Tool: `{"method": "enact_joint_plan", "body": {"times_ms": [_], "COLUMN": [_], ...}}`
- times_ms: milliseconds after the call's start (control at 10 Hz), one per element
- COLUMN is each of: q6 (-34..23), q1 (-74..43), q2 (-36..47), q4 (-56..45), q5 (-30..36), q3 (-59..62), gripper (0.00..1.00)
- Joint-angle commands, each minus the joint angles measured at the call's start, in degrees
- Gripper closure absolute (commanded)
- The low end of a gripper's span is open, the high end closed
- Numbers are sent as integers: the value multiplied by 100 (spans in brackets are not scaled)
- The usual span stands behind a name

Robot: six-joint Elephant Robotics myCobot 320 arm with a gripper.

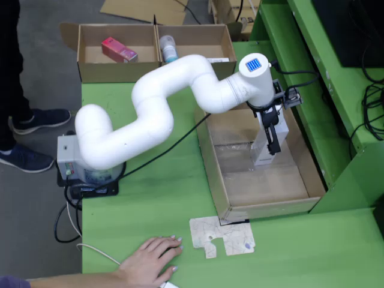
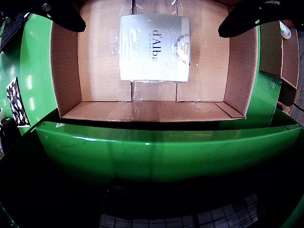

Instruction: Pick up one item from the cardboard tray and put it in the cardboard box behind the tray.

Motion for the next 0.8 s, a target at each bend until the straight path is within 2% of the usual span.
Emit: {"method": "enact_joint_plan", "body": {"times_ms": [0, 400, 700], "q6": [4, 4, -12], "q1": [36, 36, 44], "q2": [248, 247, 85], "q4": [74, 74, 462], "q5": [-39, -39, -71], "q3": [149, 149, 149], "gripper": [0, 0, 0]}}
